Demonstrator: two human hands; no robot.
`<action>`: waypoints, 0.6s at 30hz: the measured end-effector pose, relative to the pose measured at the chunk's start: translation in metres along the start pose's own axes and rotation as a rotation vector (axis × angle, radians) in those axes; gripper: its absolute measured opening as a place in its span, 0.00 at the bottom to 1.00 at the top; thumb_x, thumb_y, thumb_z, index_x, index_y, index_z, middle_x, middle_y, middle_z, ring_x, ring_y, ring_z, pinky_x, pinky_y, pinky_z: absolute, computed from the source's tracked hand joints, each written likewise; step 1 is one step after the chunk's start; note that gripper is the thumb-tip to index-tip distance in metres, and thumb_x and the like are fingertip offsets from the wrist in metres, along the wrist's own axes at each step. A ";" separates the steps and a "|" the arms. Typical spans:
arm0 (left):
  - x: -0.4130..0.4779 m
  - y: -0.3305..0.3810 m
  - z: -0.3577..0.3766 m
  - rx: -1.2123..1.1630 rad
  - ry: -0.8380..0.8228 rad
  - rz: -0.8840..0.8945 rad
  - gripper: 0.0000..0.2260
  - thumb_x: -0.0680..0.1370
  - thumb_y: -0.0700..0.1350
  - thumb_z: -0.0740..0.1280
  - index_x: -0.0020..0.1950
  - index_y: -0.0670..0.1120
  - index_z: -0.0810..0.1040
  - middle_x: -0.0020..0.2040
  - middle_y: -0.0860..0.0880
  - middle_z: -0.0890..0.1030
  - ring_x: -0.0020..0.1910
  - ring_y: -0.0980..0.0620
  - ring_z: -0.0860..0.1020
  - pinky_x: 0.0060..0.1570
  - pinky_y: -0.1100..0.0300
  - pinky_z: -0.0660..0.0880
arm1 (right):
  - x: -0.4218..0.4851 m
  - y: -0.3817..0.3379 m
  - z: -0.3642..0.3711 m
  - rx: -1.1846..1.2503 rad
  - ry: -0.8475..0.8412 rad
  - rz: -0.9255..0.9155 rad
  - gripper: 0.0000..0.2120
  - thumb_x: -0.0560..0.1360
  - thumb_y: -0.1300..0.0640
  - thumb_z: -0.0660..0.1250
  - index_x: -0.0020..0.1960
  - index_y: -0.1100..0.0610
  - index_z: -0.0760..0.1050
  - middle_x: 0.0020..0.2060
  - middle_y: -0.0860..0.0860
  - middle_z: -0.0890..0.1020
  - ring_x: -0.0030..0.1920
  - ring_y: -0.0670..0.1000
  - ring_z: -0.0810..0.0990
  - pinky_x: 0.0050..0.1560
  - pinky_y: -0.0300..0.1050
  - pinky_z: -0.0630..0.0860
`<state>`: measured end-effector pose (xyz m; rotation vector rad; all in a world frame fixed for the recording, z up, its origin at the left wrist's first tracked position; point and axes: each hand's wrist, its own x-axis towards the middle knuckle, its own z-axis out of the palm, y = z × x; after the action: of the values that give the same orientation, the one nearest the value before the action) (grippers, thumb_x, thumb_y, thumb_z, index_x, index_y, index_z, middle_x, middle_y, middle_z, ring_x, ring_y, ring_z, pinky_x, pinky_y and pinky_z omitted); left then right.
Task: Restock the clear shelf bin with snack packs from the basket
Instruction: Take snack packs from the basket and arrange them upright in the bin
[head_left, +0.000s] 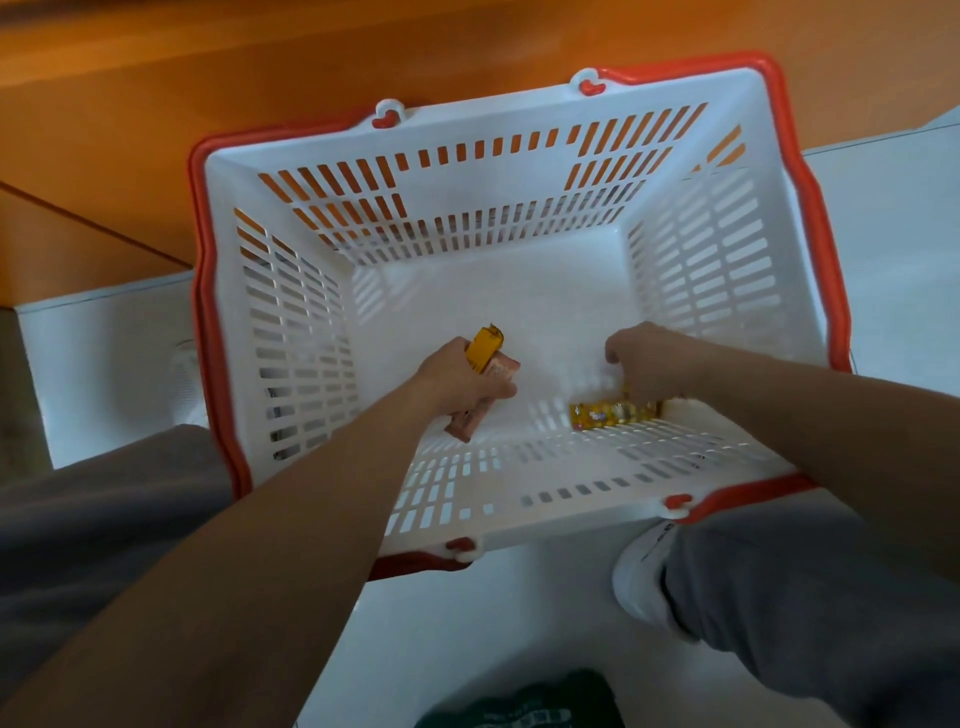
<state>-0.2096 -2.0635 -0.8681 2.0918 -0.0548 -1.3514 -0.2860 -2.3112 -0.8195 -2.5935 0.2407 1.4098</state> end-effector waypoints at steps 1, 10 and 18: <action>0.000 0.001 0.000 -0.010 -0.002 -0.003 0.19 0.71 0.53 0.80 0.51 0.53 0.72 0.46 0.52 0.78 0.41 0.55 0.77 0.34 0.59 0.70 | 0.002 -0.001 -0.001 0.107 0.022 -0.027 0.22 0.71 0.62 0.71 0.65 0.58 0.74 0.57 0.54 0.81 0.53 0.53 0.80 0.51 0.44 0.78; -0.006 0.002 0.000 -0.014 -0.027 -0.009 0.24 0.69 0.55 0.81 0.58 0.49 0.75 0.48 0.51 0.80 0.44 0.53 0.78 0.42 0.57 0.74 | 0.010 -0.009 0.015 -0.006 -0.117 -0.075 0.29 0.68 0.49 0.73 0.67 0.47 0.68 0.57 0.49 0.78 0.51 0.51 0.74 0.52 0.46 0.75; -0.015 0.015 0.001 -0.250 -0.032 -0.034 0.22 0.72 0.52 0.80 0.60 0.47 0.76 0.50 0.48 0.81 0.46 0.49 0.80 0.44 0.54 0.77 | 0.010 -0.008 0.014 -0.046 -0.137 -0.088 0.33 0.67 0.43 0.75 0.68 0.50 0.70 0.61 0.51 0.77 0.59 0.55 0.76 0.52 0.47 0.73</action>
<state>-0.2130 -2.0705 -0.8477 1.8699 0.1300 -1.3382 -0.2903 -2.3010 -0.8349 -2.4952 0.0747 1.5707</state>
